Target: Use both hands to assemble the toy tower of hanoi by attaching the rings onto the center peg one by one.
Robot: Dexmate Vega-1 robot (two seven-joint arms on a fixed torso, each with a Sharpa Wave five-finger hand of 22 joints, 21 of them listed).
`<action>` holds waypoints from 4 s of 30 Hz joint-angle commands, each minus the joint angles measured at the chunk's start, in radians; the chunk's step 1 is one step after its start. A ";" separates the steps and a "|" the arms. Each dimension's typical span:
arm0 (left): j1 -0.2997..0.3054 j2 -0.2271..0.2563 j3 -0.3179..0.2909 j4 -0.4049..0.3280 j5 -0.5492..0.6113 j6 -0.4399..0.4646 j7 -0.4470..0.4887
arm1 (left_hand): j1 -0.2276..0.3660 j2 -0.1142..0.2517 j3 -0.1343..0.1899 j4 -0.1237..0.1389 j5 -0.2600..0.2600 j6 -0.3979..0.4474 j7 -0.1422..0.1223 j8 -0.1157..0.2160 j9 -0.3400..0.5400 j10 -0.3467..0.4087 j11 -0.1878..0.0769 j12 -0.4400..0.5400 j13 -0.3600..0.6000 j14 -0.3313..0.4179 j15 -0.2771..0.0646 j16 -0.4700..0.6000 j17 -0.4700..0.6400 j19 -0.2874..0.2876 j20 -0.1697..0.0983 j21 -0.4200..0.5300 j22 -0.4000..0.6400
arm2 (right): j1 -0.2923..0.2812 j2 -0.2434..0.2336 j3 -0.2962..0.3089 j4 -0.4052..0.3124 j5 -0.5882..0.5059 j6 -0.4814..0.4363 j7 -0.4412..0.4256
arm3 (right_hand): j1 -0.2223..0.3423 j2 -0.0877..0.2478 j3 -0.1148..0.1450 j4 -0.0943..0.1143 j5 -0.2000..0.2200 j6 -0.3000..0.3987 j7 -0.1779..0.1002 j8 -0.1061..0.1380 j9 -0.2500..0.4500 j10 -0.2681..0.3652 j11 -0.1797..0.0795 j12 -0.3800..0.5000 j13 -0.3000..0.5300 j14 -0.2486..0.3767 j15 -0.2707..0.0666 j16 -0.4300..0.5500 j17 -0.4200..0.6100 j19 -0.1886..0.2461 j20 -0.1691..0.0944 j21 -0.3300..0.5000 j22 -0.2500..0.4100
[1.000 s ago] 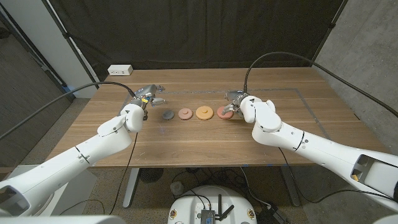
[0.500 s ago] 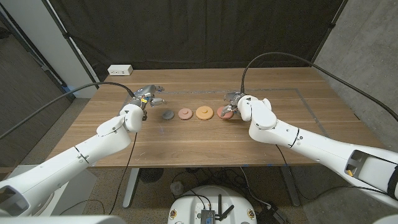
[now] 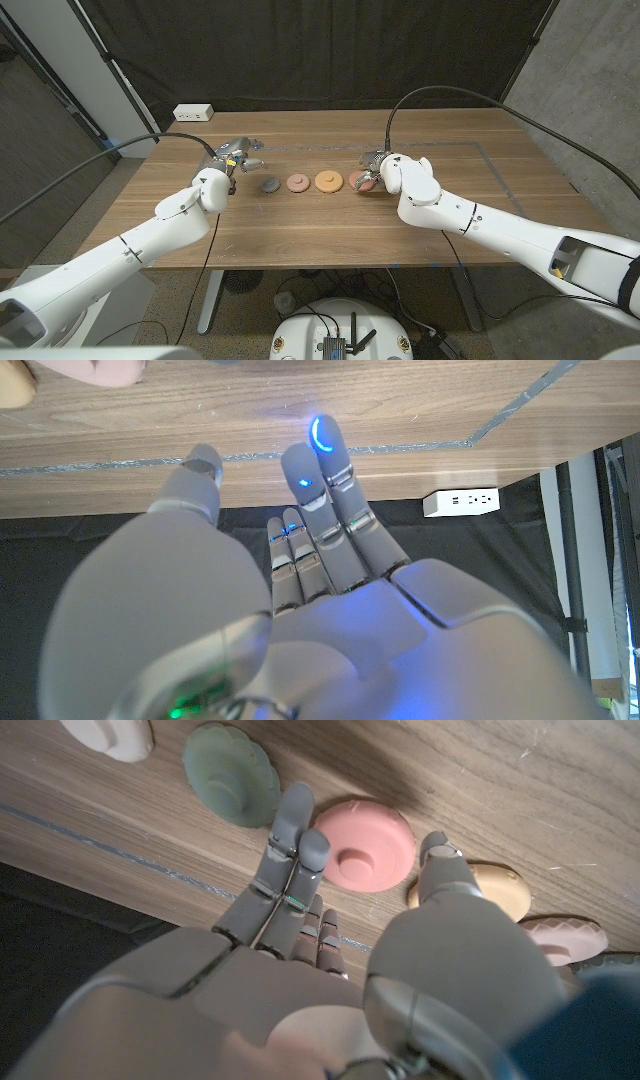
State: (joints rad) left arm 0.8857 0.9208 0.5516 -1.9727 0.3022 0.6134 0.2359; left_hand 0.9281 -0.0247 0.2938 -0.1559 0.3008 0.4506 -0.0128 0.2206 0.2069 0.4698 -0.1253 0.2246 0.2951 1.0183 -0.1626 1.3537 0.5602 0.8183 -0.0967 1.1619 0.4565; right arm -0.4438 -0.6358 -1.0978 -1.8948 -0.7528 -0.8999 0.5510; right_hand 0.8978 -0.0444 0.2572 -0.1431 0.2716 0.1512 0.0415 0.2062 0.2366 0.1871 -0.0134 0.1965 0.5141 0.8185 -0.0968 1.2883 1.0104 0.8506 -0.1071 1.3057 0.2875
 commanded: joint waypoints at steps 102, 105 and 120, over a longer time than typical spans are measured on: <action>0.006 0.012 0.001 -0.012 -0.018 0.002 -0.005 | -0.002 0.028 -0.010 -0.002 0.013 0.032 -0.004 -0.005 0.009 0.041 0.010 -0.003 0.015 0.000 -0.057 0.028 -0.006 -0.019 -0.110 0.061 -0.048 | 0.001 -0.036 -0.007 0.004 -0.026 0.050 -0.042 | -0.007 0.113 0.093 -0.009 0.084 0.398 -0.116 0.125 -0.008 0.481 -0.136 0.116 0.048 0.284 -0.121 0.208 0.220 0.143 -0.109 0.233 0.003; 0.007 0.013 0.000 -0.014 -0.017 0.003 -0.006 | -0.002 0.028 -0.010 -0.002 0.013 0.033 -0.004 -0.005 0.009 0.042 0.010 -0.004 0.015 -0.003 -0.057 0.026 -0.009 -0.020 -0.110 0.063 -0.050 | 0.001 -0.038 -0.005 -0.013 -0.039 0.047 -0.025 | -0.009 0.113 0.095 -0.009 0.086 0.400 -0.117 0.125 -0.009 0.482 -0.137 0.115 0.049 0.288 -0.121 0.211 0.220 0.145 -0.109 0.234 0.004; 0.012 0.011 -0.003 -0.016 -0.016 -0.002 0.000 | -0.001 0.029 -0.011 -0.003 0.015 0.037 -0.005 -0.006 0.009 0.047 0.006 -0.006 0.015 -0.001 -0.057 0.032 -0.010 -0.021 -0.109 0.075 -0.061 | -0.017 -0.047 0.042 -0.058 -0.057 0.069 0.006 | -0.018 0.116 0.108 -0.008 0.094 0.415 -0.113 0.126 -0.009 0.507 -0.138 0.113 0.053 0.306 -0.121 0.225 0.220 0.153 -0.110 0.234 0.005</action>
State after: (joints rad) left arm 0.8946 0.9329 0.5508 -1.9866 0.2834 0.6144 0.2326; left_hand 0.9214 -0.0050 0.2856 -0.1560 0.3078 0.4772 -0.0146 0.2128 0.2115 0.5068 -0.1228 0.2245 0.3080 1.0183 -0.1626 1.3767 0.5513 0.8022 -0.0912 1.2317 0.3939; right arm -0.4477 -0.6742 -1.0850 -1.9185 -0.7936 -0.8436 0.5397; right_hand 0.8886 0.0102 0.3172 -0.1911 0.3602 0.4167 0.0662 0.3249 0.2230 0.4926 0.0331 0.3103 0.5018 1.1124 -0.2071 1.5054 1.2293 0.9941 -0.1499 1.5346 0.2901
